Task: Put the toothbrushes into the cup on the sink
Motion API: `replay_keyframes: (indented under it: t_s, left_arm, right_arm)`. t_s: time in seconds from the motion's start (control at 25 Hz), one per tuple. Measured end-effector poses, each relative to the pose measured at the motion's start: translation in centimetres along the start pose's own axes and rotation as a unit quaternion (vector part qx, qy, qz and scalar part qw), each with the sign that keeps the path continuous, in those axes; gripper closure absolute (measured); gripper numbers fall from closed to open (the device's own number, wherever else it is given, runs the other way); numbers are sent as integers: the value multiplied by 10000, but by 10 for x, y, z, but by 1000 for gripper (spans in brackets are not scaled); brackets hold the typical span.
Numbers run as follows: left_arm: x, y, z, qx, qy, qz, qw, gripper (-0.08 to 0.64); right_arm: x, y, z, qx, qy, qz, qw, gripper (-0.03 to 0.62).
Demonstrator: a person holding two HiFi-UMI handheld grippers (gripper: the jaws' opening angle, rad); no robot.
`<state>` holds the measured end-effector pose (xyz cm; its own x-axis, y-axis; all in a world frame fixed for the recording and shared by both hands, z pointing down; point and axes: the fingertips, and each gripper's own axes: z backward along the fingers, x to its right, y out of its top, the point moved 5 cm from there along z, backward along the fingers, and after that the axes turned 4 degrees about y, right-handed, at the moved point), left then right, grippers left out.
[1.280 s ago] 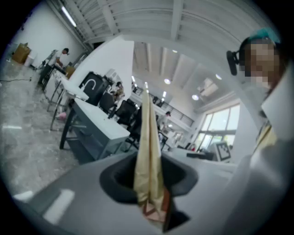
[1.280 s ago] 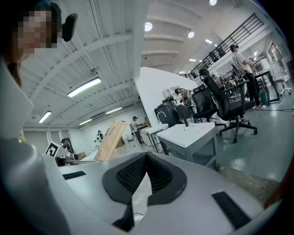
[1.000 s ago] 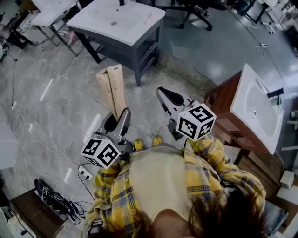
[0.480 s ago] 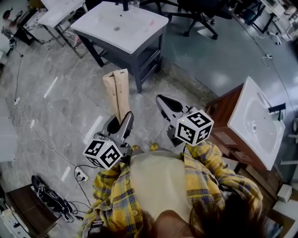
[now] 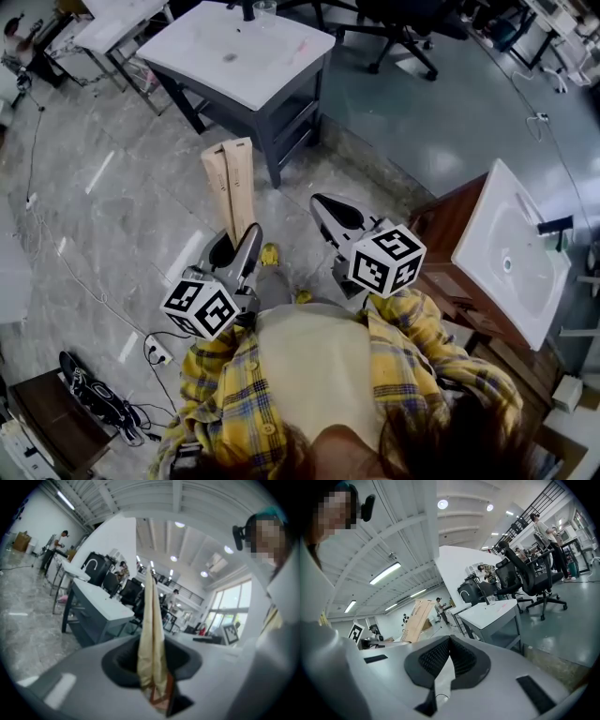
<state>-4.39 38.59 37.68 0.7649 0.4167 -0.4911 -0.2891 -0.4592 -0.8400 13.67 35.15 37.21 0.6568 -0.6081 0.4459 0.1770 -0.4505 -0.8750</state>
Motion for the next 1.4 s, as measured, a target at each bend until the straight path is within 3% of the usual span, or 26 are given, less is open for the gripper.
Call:
replay_keyframes:
  t_s: [0.44, 0.84, 1.4]
  left_arm:
    - [-38, 15, -46, -127, -193, 71, 9997, 448]
    - [-105, 60, -95, -200, -237, 174, 9994, 448]
    - [-171, 110, -163, -451, -620, 495, 9958, 448]
  right_arm:
    - [27, 4, -33, -186, -260, -39, 9995, 578]
    - [53, 34, -109, -262, -400, -19, 9989, 578]
    - [84, 79, -212, -443, -384, 66, 9983, 578]
